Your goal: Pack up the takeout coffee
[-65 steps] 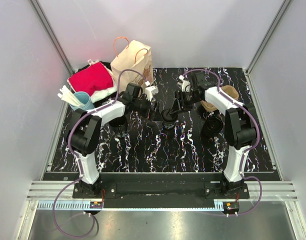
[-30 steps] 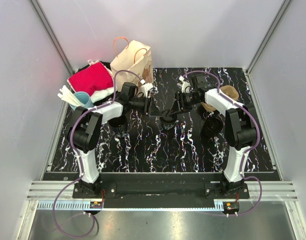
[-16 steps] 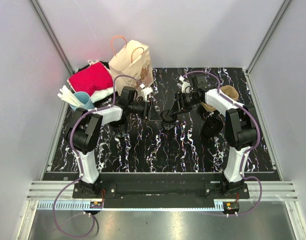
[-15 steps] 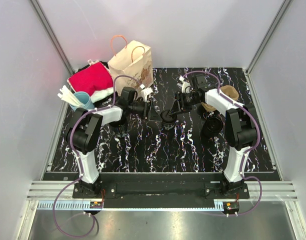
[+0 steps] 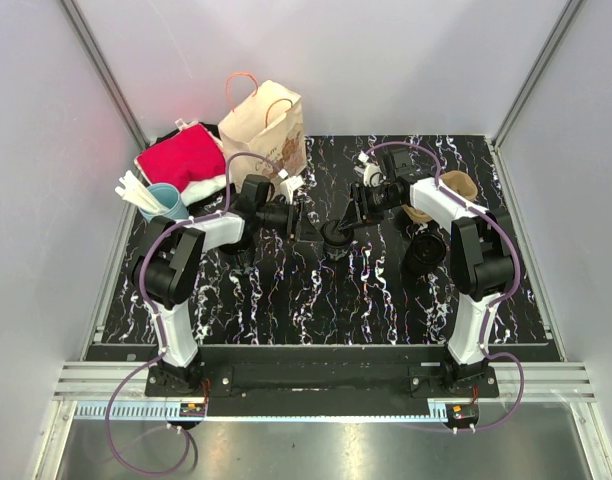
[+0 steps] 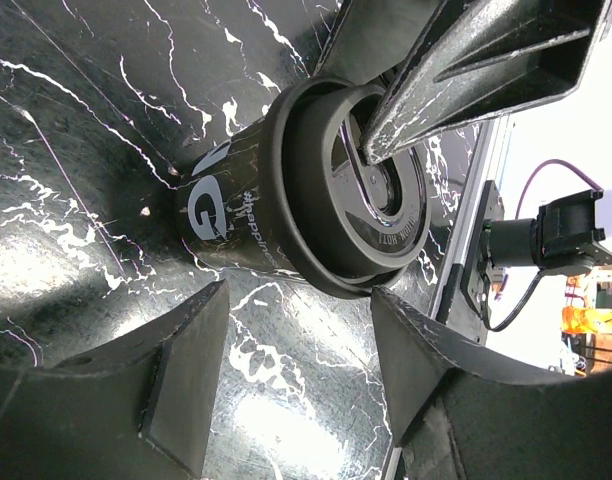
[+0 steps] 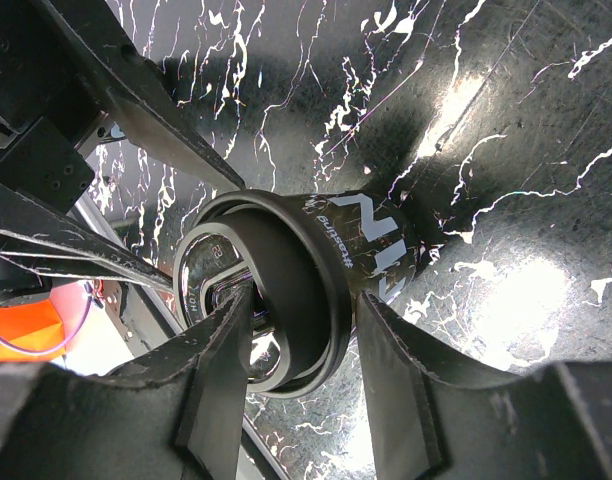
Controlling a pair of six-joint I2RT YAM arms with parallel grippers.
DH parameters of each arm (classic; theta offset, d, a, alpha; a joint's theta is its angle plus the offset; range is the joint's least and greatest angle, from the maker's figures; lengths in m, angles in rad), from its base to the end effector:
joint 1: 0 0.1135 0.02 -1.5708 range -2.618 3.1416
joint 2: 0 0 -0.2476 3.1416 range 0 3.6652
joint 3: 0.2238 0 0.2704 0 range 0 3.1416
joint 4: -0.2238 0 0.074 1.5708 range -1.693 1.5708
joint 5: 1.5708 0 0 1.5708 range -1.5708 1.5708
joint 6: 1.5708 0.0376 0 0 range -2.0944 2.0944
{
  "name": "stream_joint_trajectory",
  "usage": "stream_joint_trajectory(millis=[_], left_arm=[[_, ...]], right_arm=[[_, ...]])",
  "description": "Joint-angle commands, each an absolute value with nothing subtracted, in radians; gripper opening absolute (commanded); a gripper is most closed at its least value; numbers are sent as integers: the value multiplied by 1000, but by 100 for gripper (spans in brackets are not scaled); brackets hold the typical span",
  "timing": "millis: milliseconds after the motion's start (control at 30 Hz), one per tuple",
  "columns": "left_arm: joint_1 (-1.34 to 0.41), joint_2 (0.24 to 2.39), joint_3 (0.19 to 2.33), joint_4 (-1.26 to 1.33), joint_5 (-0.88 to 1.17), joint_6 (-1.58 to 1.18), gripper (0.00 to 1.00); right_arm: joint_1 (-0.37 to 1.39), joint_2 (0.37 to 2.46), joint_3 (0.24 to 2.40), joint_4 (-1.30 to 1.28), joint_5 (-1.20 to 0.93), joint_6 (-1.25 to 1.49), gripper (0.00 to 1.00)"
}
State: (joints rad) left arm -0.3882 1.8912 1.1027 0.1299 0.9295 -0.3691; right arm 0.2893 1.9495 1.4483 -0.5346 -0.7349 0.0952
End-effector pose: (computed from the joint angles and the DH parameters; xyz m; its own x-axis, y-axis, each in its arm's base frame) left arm 0.3613 -0.1803 0.1447 -0.8216 0.1028 -0.5607 0.5539 0.3763 -0.7427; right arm 0.3988 0.1450 0.1818 -0.8721 -0.1860 -0.4527 -0.4585 0.6341 0.6227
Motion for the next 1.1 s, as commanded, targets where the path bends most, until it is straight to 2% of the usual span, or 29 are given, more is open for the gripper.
stream_joint_trajectory(millis=[0, 100, 267, 667, 900, 1067], left_arm=[[-387, 1876, 1132, 183, 908, -399, 61], [-387, 1891, 1138, 167, 894, -403, 60], [-390, 1908, 1161, 106, 856, -382, 48], [-429, 1967, 1236, -54, 778, -318, 34], [-436, 1970, 1246, -48, 785, -321, 33], [-423, 1905, 1238, -3, 847, -327, 38]], right_arm=[[301, 1936, 1427, -549, -681, 72, 49], [302, 1936, 1425, -549, -680, 71, 49], [301, 1931, 1417, -549, -669, 66, 49], [314, 1922, 1368, -535, -627, 49, 47], [318, 1895, 1325, -517, -597, 49, 46], [319, 1887, 1312, -500, -597, 52, 45]])
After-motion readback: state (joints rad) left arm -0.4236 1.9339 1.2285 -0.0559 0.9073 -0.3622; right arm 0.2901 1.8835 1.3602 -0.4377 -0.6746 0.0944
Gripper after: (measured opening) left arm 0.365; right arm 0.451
